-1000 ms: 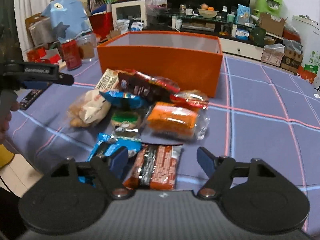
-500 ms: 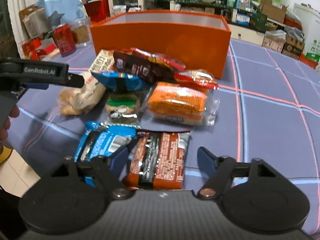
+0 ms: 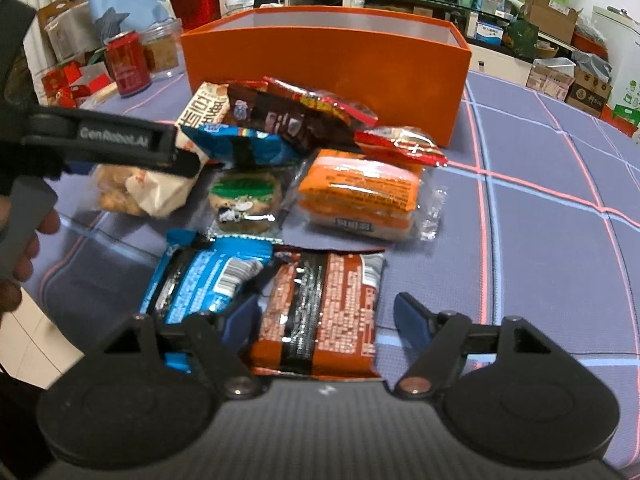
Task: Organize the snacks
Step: 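Grasp the white bag with orange print with the left tool while the right tool grasps the brown bar, then carry the white bag and brown bar over the orange box with both tools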
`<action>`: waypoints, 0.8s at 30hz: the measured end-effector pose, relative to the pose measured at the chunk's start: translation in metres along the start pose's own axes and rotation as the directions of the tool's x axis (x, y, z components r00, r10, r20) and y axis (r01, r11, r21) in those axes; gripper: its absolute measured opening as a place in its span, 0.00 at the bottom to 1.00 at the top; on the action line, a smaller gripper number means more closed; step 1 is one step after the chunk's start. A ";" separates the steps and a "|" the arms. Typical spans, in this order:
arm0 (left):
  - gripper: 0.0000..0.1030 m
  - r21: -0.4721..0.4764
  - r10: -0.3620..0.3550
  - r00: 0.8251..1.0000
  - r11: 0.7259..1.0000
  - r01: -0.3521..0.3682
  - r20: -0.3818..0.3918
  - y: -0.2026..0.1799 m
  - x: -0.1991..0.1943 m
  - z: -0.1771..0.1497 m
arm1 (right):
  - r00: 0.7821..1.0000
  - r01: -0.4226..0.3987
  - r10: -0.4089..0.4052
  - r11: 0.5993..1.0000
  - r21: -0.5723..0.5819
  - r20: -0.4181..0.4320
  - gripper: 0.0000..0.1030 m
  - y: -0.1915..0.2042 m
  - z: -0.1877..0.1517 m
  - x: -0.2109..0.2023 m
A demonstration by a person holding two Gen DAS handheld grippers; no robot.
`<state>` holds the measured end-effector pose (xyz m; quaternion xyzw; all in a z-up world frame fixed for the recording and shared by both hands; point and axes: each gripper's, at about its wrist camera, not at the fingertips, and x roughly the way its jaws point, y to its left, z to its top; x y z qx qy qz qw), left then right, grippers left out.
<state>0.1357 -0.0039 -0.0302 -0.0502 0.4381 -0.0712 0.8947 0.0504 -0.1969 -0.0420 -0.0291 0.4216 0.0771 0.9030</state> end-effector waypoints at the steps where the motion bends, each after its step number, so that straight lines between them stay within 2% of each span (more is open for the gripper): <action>1: 0.81 0.006 0.000 1.000 1.000 0.000 -0.008 -0.001 0.002 -0.001 | 1.000 0.000 0.000 1.000 0.000 0.000 0.74 0.000 0.000 0.000; 7: 0.81 0.049 0.045 0.999 0.998 -0.044 -0.018 -0.007 0.009 -0.006 | 1.000 0.001 -0.001 1.000 0.000 0.002 0.75 0.000 0.001 0.001; 10: 0.73 0.091 0.085 0.996 0.992 -0.084 -0.014 -0.010 0.010 -0.007 | 1.000 0.001 -0.001 1.000 -0.003 -0.002 0.74 0.000 0.001 0.002; 11: 0.70 0.100 0.088 0.996 0.991 -0.086 -0.012 -0.010 0.009 -0.007 | 1.000 0.002 -0.002 1.000 -0.005 -0.004 0.66 0.000 0.002 0.001; 12: 0.64 0.097 0.076 0.997 0.993 -0.074 -0.014 -0.009 0.007 -0.006 | 1.000 0.004 -0.004 1.000 -0.009 -0.001 0.53 0.000 0.002 0.001; 13: 0.61 0.084 0.061 0.998 0.995 -0.059 -0.016 -0.008 0.006 -0.005 | 1.000 -0.003 0.003 1.000 -0.013 0.004 0.49 0.000 0.003 -0.001; 15: 0.55 0.068 0.045 0.999 0.997 -0.044 -0.023 -0.006 0.003 -0.004 | 1.000 -0.006 0.006 1.000 -0.008 0.001 0.49 -0.002 0.003 -0.002; 18: 0.52 0.077 0.038 0.999 0.996 -0.036 -0.030 -0.006 0.000 -0.003 | 1.000 -0.004 0.004 1.000 -0.002 -0.003 0.49 -0.004 0.003 -0.002; 21: 0.52 0.078 0.023 1.000 0.997 -0.022 -0.021 -0.004 -0.010 -0.003 | 1.000 0.007 -0.007 1.000 0.003 0.026 0.49 -0.008 0.005 -0.010; 24: 0.51 0.088 0.038 0.999 0.995 -0.038 0.008 -0.002 -0.022 -0.003 | 0.998 0.027 -0.027 1.000 0.006 0.065 0.49 -0.012 0.006 -0.020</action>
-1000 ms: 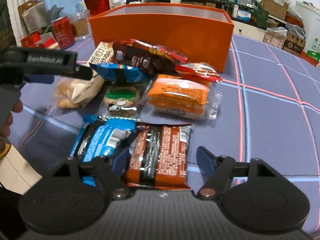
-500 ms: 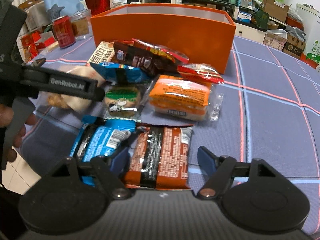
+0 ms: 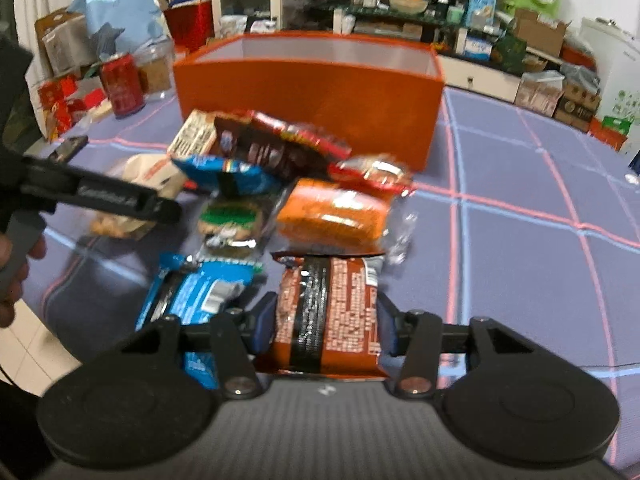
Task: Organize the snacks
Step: 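Carry the white bag and brown bar over the orange box with both tools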
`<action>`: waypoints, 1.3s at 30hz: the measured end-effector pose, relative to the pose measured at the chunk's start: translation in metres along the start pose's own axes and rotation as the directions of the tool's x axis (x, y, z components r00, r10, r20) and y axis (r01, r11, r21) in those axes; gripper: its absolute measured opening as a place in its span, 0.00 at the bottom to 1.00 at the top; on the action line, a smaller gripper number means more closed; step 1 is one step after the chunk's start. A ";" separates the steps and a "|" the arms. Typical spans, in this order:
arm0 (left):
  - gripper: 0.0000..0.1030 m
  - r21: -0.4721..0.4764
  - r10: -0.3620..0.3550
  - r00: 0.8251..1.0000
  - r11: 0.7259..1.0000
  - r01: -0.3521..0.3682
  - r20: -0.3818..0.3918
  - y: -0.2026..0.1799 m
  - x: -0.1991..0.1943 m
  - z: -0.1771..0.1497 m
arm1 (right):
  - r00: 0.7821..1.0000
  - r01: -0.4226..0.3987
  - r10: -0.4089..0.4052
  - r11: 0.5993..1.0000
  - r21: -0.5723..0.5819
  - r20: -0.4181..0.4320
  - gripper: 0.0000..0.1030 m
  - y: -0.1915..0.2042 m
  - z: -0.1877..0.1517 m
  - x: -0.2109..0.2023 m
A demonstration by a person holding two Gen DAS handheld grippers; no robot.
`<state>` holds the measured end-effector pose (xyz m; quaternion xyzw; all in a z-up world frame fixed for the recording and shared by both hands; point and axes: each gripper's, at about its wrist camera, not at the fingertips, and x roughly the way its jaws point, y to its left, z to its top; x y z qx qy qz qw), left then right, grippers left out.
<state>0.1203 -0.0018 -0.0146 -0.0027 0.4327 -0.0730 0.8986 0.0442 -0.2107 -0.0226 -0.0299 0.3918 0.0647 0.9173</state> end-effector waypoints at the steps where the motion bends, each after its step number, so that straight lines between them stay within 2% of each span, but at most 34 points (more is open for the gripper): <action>1: 0.51 0.004 0.015 1.000 1.000 -0.015 0.012 0.000 -0.003 0.001 | 1.000 0.004 -0.004 1.000 0.000 0.010 0.49 -0.001 0.001 -0.003; 5: 0.51 0.016 0.118 0.989 0.993 -0.120 0.089 0.001 -0.014 0.007 | 0.997 0.024 -0.022 0.999 -0.031 0.069 0.49 0.002 0.002 -0.015; 10: 0.51 0.011 0.174 0.976 0.984 -0.176 0.130 0.009 -0.019 0.014 | 0.991 0.039 -0.028 0.996 -0.080 0.129 0.49 0.009 0.004 -0.024; 39: 0.51 0.000 0.179 0.976 0.984 -0.180 0.123 0.011 -0.018 0.015 | 0.991 0.032 -0.020 0.996 -0.083 0.131 0.49 0.011 0.005 -0.024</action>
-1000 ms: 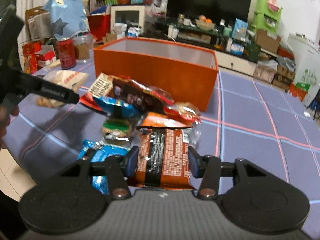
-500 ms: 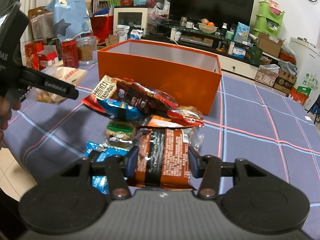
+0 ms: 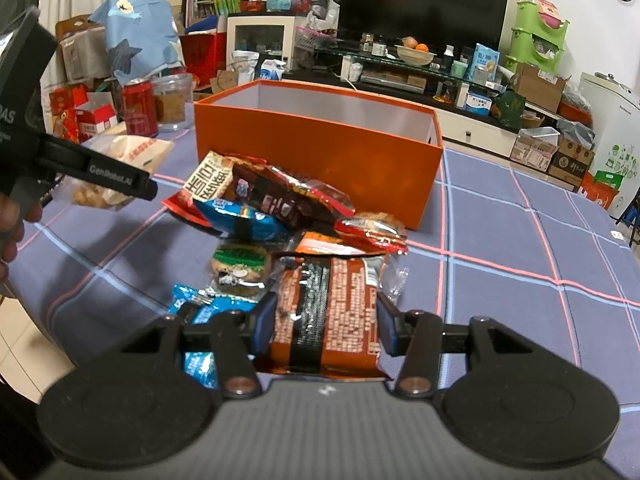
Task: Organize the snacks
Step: 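Carry the white bag and brown bar over the orange box with both tools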
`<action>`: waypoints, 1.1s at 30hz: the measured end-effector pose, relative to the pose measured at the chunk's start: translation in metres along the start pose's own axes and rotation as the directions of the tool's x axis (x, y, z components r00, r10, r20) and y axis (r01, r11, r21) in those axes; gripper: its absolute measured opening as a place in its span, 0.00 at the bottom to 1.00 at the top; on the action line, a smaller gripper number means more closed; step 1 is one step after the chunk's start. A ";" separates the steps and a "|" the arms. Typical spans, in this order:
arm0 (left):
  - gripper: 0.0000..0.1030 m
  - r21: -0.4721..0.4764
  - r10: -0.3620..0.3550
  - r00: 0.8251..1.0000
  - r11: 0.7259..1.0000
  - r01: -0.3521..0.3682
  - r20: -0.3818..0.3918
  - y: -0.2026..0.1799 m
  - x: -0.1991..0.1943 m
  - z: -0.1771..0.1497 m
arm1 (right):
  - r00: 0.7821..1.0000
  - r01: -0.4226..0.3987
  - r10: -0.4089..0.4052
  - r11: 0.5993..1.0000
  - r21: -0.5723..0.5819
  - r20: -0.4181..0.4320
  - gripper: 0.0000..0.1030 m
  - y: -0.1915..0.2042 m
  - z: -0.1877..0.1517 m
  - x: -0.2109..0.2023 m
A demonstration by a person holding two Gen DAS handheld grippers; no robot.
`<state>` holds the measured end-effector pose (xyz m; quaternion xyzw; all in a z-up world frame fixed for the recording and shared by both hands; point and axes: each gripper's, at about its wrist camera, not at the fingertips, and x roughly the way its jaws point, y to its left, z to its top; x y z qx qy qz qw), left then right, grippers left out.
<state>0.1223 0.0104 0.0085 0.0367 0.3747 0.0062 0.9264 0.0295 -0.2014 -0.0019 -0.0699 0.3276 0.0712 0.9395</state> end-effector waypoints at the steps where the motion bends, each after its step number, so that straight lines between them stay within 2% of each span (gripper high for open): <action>1: 0.51 0.000 -0.001 1.000 1.000 0.001 0.001 0.000 0.000 0.000 | 1.000 0.001 -0.001 1.000 0.001 0.001 0.49 0.000 0.000 0.000; 19: 0.51 -0.005 0.000 1.000 1.000 0.000 0.017 0.002 -0.006 0.002 | 1.000 0.006 -0.006 1.000 0.015 0.018 0.49 -0.003 0.003 -0.003; 33: 0.51 -0.006 -0.008 0.997 1.000 0.008 0.081 -0.002 -0.026 0.014 | 0.997 0.004 -0.007 0.999 0.047 0.077 0.49 -0.010 0.014 -0.017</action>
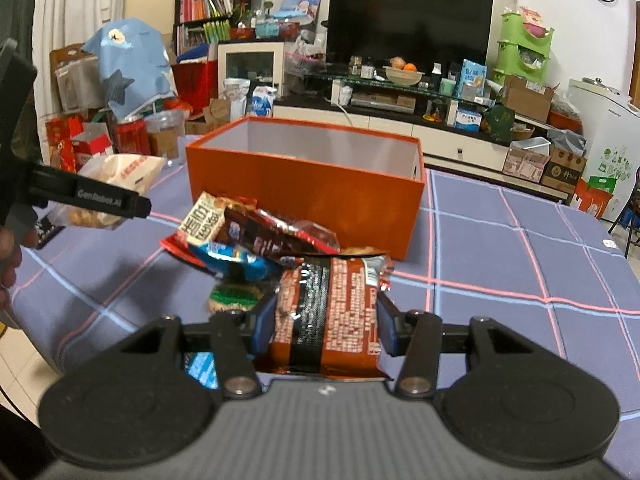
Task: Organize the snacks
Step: 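Carry the white bag and brown bar over the orange box with both tools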
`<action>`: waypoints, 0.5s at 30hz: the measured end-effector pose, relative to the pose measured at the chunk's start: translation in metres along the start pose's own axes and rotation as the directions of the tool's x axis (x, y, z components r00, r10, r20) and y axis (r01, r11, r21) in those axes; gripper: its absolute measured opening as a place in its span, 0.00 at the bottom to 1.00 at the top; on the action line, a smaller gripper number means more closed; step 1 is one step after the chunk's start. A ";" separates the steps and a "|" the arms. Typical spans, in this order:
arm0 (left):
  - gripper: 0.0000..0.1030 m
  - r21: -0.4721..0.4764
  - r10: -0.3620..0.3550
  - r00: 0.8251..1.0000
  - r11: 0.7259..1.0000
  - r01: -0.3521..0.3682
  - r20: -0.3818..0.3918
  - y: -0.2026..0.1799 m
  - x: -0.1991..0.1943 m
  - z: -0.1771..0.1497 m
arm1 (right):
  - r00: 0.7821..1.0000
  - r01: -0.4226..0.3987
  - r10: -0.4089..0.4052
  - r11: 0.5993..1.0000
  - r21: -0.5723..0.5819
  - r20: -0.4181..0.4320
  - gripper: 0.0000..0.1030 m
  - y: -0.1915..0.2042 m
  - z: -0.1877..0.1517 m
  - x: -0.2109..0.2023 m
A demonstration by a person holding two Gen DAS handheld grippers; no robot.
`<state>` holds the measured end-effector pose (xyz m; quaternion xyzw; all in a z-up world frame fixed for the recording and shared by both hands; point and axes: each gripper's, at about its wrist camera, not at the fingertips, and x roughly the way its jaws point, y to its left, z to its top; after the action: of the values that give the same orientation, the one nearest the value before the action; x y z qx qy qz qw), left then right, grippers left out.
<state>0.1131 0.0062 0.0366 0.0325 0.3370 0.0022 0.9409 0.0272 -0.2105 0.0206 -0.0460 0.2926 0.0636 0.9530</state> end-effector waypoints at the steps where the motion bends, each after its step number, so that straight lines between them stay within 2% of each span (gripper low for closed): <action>1: 0.51 0.001 0.002 1.000 1.000 -0.002 0.002 -0.001 0.000 0.001 | 1.000 0.000 0.000 1.000 -0.001 0.002 0.49 0.001 0.001 0.000; 8: 0.51 -0.018 -0.020 1.000 1.000 0.020 0.013 -0.005 -0.003 0.011 | 1.000 0.003 -0.004 1.000 0.007 0.019 0.49 0.004 0.009 -0.002; 15: 0.51 -0.024 -0.032 0.998 0.999 0.033 0.055 -0.009 -0.009 0.037 | 0.995 0.007 -0.010 1.000 0.029 0.096 0.49 -0.004 0.041 -0.010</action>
<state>0.1299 -0.0057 0.0703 0.0153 0.3116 -0.0097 0.9501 0.0425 -0.2101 0.0600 -0.0302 0.2472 0.0575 0.9668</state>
